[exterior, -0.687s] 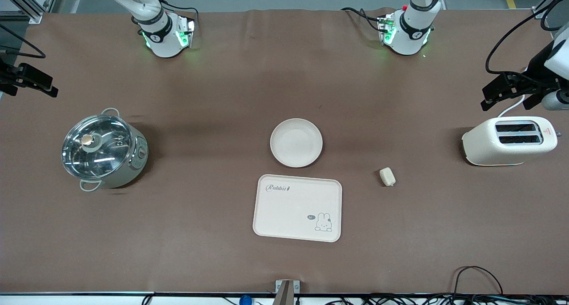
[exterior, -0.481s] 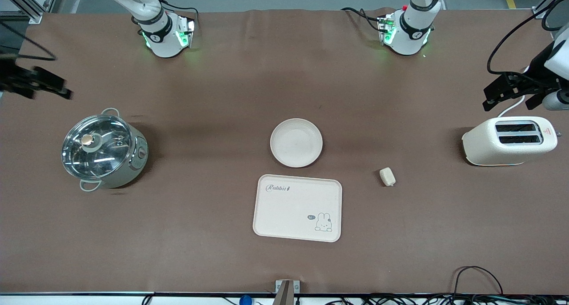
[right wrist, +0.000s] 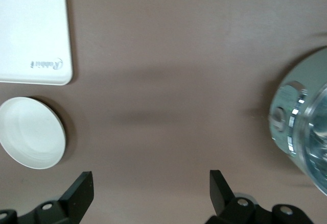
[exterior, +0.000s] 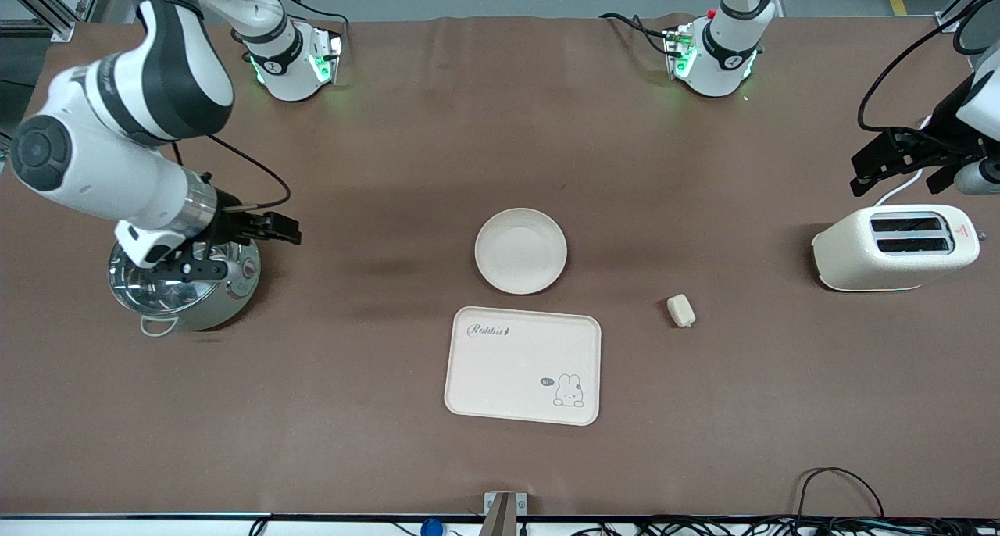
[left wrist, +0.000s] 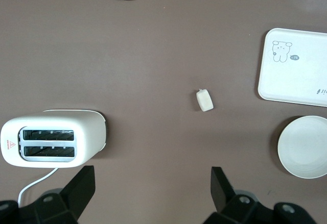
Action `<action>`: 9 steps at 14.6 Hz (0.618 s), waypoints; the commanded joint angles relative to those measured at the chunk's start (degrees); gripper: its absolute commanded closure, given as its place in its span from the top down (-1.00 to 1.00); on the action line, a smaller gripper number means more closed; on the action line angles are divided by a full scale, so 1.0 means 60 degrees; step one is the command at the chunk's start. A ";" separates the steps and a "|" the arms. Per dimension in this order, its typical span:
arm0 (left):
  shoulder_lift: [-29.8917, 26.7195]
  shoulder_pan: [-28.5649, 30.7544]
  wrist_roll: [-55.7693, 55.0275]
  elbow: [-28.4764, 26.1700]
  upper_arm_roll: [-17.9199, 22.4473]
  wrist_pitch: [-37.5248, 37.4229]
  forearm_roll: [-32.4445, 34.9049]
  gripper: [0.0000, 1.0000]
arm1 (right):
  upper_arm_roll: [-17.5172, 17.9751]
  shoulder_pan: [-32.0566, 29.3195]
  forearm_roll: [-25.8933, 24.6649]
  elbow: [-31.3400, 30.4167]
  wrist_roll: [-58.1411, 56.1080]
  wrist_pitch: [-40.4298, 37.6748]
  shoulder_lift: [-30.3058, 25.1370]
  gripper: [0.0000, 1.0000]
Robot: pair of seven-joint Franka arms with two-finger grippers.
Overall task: Place bun in plate and plate on tray
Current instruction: 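Move the right gripper to the white plate while the left gripper reaches the bun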
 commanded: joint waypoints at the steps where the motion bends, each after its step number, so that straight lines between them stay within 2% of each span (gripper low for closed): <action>1: 0.0139 -0.0053 0.0069 0.0244 0.0010 -0.0099 0.0129 1.00 | -0.0101 0.0356 0.0463 -0.0080 0.0125 0.0620 0.0172 1.00; 7: 0.0183 -0.0009 0.0041 0.0055 0.0010 -0.0114 0.0085 1.00 | -0.0086 0.1118 0.0667 -0.0168 0.0125 0.1603 0.0788 1.00; 9: 0.0780 -0.0067 0.0040 -0.0441 -0.0034 -0.0056 -0.0090 1.00 | -0.0086 0.1396 0.0915 -0.0678 0.0140 0.2493 0.0847 1.00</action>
